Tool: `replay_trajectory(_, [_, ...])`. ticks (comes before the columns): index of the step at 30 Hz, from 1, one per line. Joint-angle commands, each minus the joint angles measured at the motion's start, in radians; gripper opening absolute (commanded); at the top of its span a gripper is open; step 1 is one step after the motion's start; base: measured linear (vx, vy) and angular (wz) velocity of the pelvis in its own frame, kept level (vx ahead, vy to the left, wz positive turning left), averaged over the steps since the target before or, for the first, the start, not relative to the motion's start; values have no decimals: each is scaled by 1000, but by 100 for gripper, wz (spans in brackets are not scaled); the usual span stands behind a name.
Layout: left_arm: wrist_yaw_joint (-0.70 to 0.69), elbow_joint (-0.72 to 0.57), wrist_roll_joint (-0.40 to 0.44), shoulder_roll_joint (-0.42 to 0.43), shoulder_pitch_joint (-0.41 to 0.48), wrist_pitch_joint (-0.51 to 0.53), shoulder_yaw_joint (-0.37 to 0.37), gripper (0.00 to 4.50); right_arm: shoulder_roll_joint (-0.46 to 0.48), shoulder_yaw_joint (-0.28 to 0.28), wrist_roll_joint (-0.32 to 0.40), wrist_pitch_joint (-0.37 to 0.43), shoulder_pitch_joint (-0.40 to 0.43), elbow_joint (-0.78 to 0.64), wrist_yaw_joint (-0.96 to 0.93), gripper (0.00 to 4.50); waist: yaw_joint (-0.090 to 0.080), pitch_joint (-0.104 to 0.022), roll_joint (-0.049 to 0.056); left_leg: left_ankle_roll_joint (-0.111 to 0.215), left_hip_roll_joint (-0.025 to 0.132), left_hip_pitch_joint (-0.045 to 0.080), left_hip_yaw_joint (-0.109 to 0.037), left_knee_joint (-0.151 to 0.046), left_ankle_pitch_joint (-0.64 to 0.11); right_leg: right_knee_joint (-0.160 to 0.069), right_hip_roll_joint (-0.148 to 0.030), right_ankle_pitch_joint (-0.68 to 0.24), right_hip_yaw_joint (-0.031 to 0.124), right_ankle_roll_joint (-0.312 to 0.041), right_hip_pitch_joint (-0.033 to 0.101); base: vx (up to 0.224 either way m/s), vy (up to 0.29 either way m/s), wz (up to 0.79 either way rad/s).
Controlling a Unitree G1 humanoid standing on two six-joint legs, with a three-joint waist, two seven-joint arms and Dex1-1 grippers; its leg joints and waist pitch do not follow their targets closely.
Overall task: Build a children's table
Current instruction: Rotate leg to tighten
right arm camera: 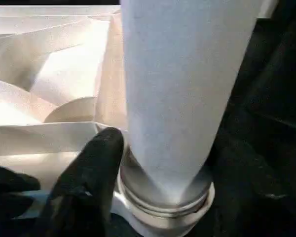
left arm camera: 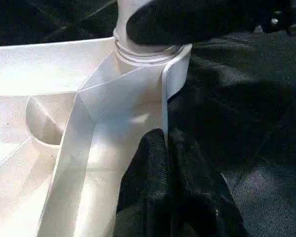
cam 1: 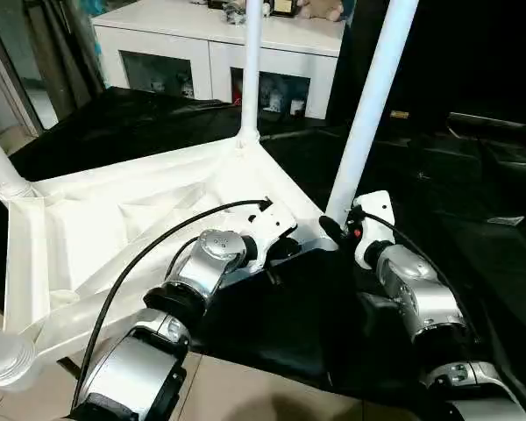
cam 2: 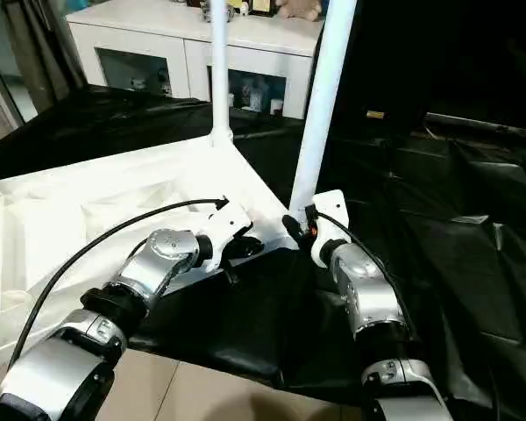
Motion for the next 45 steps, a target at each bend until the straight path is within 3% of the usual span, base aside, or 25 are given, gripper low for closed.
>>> replay_trajectory(1, [-48, 10, -2, -18, -6, -24, -37, 0, 17, 71, 40, 2, 15, -23, 149, 314, -1, -46, 0, 22, 22, 8, -13, -74, -382, -96, -56, -434, 40, -134, 26, 0, 0, 0])
replay_trajectory(11, [-316, -73, -66, 102, 64, -100, -22, 0, -215, 112, 89, 2, 59, -124, 559, 317, 17, -58, -5, 89, 29, -8, -4, -61, -197, -57, -57, -151, 44, -234, 52, 7, -2, 0])
replay_trajectory(16, [-410, -131, -98, 145, 99, -82, -20, 0, -284, 105, 140, 54, 69, -163, 692, 317, 17, -61, 0, 115, 34, -5, 0, -55, -155, -38, -52, -25, 45, -291, 50, 0, 0, 0])
replay_trajectory(19, [-480, -180, -126, 173, 133, -58, -20, 0, -330, 124, 157, 89, 80, -191, 783, 317, 21, -57, 1, 112, 35, -2, 3, -57, -189, -45, -55, -77, 45, -292, 48, 0, 0, 0])
replay_trajectory(25, [-519, -230, -140, 188, 163, -32, -19, 0, -326, 140, 158, 90, 84, -197, 801, 264, 24, -51, -3, 67, 34, 1, 3, -63, -233, -60, -58, -246, 47, -238, 41, 0, 0, 0])
replay_trajectory(26, [-519, -234, -140, 188, 165, -32, -19, 0, -322, 142, 153, 85, 83, -194, 798, 246, 24, -51, -7, 64, 34, 2, 3, -63, -235, -62, -56, -252, 47, -231, 39, 0, 0, 0])
replay_trajectory(30, [-514, -250, -139, 186, 168, -23, -22, 0, -311, 158, 137, 74, 76, -186, 791, 214, 28, -54, -5, 62, 35, 2, 3, -62, -213, -56, -56, -214, 49, -233, 40, 0, 0, 0])
replay_trajectory(38, [-514, -275, -137, 184, 175, -2, -20, 0, -309, 166, 143, 86, 87, -199, 804, 198, 28, -54, -6, 71, 33, 0, 4, -60, -202, -55, -55, -210, 48, -231, 41, 0, 0, 0])
replay_trajectory(41, [-469, -259, -124, 176, 166, -2, -11, 0, -298, 151, 145, 87, 97, -198, 769, 198, 28, -54, -6, 72, 32, 0, 4, -60, -201, -55, -55, -205, 48, -232, 41, 0, 0, 0])
replay_trajectory(43, [-352, -206, -91, 154, 139, -14, 4, 0, -262, 125, 129, 73, 104, -177, 668, 198, 25, -53, -8, 68, 32, 0, 5, -61, -207, -58, -55, -223, 49, -224, 37, 0, 0, 0])
replay_trajectory(45, [-210, -138, -55, 123, 103, -12, 17, 0, -200, 86, 112, 72, 95, -127, 510, 196, 19, -50, -8, 41, 28, 4, 2, -64, -240, -67, -56, -301, 49, -198, 32, 0, 0, 0])
